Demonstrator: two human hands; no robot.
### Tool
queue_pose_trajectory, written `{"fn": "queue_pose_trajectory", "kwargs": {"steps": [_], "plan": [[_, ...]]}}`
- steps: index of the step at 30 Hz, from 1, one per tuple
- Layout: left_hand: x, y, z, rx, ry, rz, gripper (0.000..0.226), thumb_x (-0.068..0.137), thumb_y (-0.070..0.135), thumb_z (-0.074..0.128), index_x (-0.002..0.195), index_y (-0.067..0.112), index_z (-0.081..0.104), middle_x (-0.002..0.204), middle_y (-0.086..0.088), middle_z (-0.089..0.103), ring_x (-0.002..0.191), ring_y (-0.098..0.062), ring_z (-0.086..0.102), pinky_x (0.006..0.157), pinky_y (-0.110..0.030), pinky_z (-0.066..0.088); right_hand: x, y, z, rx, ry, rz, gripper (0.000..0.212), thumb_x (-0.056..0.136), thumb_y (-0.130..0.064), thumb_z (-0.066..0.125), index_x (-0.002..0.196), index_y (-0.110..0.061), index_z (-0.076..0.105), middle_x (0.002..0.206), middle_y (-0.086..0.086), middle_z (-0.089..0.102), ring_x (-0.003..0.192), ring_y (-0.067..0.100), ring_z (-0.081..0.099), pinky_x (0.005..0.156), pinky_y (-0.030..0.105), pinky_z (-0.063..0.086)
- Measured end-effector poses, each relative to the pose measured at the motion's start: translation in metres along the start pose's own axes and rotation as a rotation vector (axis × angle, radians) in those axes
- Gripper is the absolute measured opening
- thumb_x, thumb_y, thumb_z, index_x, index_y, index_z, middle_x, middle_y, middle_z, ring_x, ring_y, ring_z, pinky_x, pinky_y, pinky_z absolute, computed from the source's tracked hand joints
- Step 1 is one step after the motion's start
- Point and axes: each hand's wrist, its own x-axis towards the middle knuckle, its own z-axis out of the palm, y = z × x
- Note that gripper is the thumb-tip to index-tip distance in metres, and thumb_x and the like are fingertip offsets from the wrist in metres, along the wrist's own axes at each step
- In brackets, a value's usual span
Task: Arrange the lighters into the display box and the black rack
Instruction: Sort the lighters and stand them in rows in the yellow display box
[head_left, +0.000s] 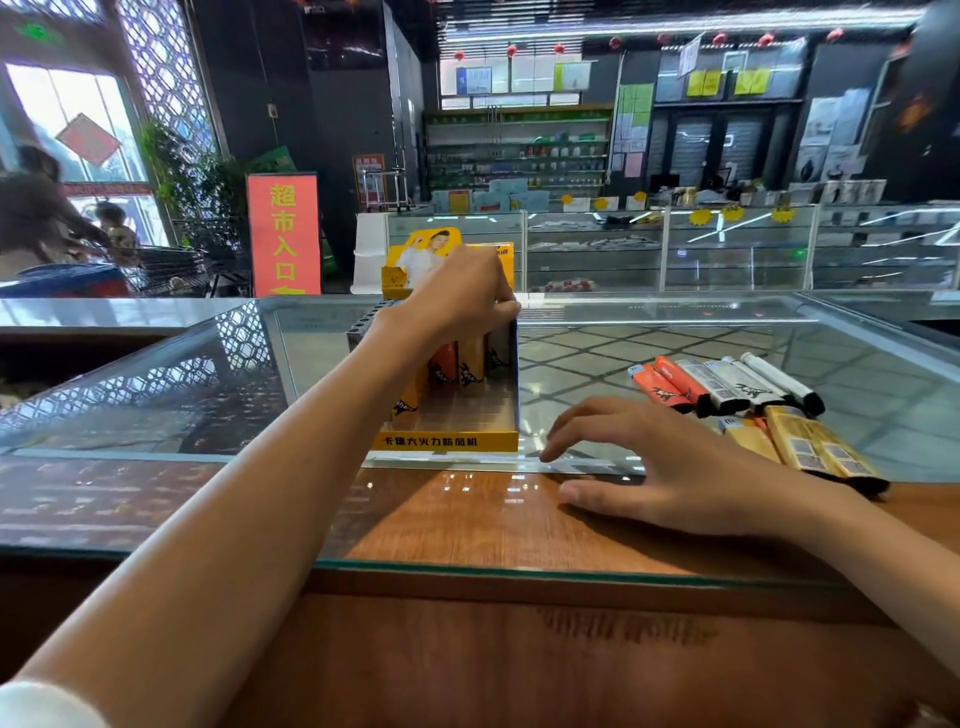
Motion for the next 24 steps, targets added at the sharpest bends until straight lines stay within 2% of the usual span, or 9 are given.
{"fn": "queue_pose_trajectory", "kwargs": {"steps": [4, 6, 9, 12, 15, 17, 19, 21, 24], "plan": [[-0.001, 0.002, -0.001, 0.088, 0.012, 0.004, 0.021, 0.091, 0.022, 0.059, 0.099, 0.01, 0.074, 0.095, -0.009, 0.07, 0.104, -0.023, 0.053, 0.092, -0.042, 0.041, -0.007, 0.001, 0.001, 0.027, 0.002, -0.004, 0.036, 0.084, -0.053, 0.056, 0.115, -0.036, 0.061, 0.119, -0.019, 0.052, 0.113, -0.007, 0.045, 0.099, 0.022, 0.037], [-0.004, 0.003, -0.002, 0.071, -0.018, 0.011, 0.022, 0.09, 0.018, 0.059, 0.104, 0.007, 0.073, 0.094, -0.013, 0.07, 0.098, -0.027, 0.056, 0.087, -0.042, 0.042, -0.009, 0.0, 0.001, 0.017, 0.0, -0.003, 0.036, 0.085, -0.053, 0.056, 0.117, -0.035, 0.06, 0.12, -0.018, 0.051, 0.114, -0.006, 0.044, 0.099, 0.022, 0.037], [-0.011, 0.004, -0.004, 0.077, -0.05, 0.028, 0.022, 0.09, 0.016, 0.059, 0.103, 0.003, 0.072, 0.089, -0.015, 0.069, 0.089, -0.03, 0.058, 0.07, -0.033, 0.04, -0.019, -0.001, -0.002, -0.008, 0.044, 0.01, 0.038, 0.085, -0.051, 0.056, 0.117, -0.029, 0.061, 0.117, -0.017, 0.054, 0.111, -0.003, 0.048, 0.096, 0.022, 0.04], [-0.02, 0.007, -0.008, 0.045, -0.031, 0.04, 0.02, 0.09, 0.015, 0.059, 0.096, 0.001, 0.071, 0.088, -0.016, 0.069, 0.083, -0.027, 0.06, 0.069, -0.031, 0.044, -0.042, 0.007, -0.017, 0.002, 0.302, 0.116, 0.039, 0.083, -0.051, 0.054, 0.108, -0.023, 0.064, 0.103, -0.015, 0.062, 0.097, -0.001, 0.056, 0.086, 0.024, 0.046], [-0.033, 0.015, -0.009, -0.005, 0.068, 0.085, 0.016, 0.088, 0.013, 0.063, 0.096, 0.003, 0.072, 0.095, -0.015, 0.07, 0.086, -0.026, 0.062, 0.079, -0.042, 0.051, -0.072, 0.03, -0.04, -0.122, 0.587, 0.429, 0.05, 0.079, -0.061, 0.048, 0.105, -0.02, 0.064, 0.096, -0.007, 0.066, 0.089, 0.013, 0.061, 0.077, 0.036, 0.051], [-0.043, 0.027, -0.007, -0.024, 0.122, 0.143, 0.016, 0.087, 0.013, 0.065, 0.098, 0.004, 0.072, 0.098, -0.015, 0.07, 0.084, -0.022, 0.063, 0.079, -0.038, 0.053, -0.087, 0.045, -0.052, -0.286, 0.515, 0.757, 0.067, 0.078, -0.073, 0.037, 0.102, -0.015, 0.062, 0.101, 0.001, 0.062, 0.092, 0.022, 0.058, 0.079, 0.041, 0.05], [-0.056, 0.044, -0.004, -0.075, 0.137, 0.213, 0.021, 0.085, 0.017, 0.066, 0.104, 0.007, 0.071, 0.102, -0.01, 0.07, 0.074, -0.004, 0.058, 0.071, -0.018, 0.048, -0.093, 0.052, -0.056, -0.345, 0.335, 0.957, 0.087, 0.07, -0.085, 0.02, 0.079, -0.009, 0.061, 0.092, 0.008, 0.059, 0.082, 0.026, 0.055, 0.079, 0.041, 0.048], [-0.072, 0.061, -0.001, -0.144, 0.085, 0.274, 0.023, 0.086, 0.024, 0.064, 0.105, 0.012, 0.071, 0.102, -0.002, 0.07, 0.071, 0.008, 0.053, 0.07, -0.007, 0.04, -0.089, 0.05, -0.054, -0.352, 0.222, 1.006, 0.095, 0.059, -0.091, 0.008, 0.061, -0.01, 0.057, 0.081, 0.008, 0.054, 0.077, 0.026, 0.053, 0.074, 0.039, 0.043], [-0.096, 0.083, 0.004, -0.27, -0.048, 0.321, 0.028, 0.087, 0.038, 0.056, 0.102, 0.021, 0.072, 0.102, 0.009, 0.07, 0.086, 0.002, 0.061, 0.075, -0.006, 0.043, -0.069, 0.042, -0.05, -0.364, 0.094, 1.011, 0.101, 0.055, -0.095, 0.003, 0.067, -0.015, 0.064, 0.094, 0.01, 0.055, 0.098, 0.029, 0.054, 0.073, 0.038, 0.037]]}}
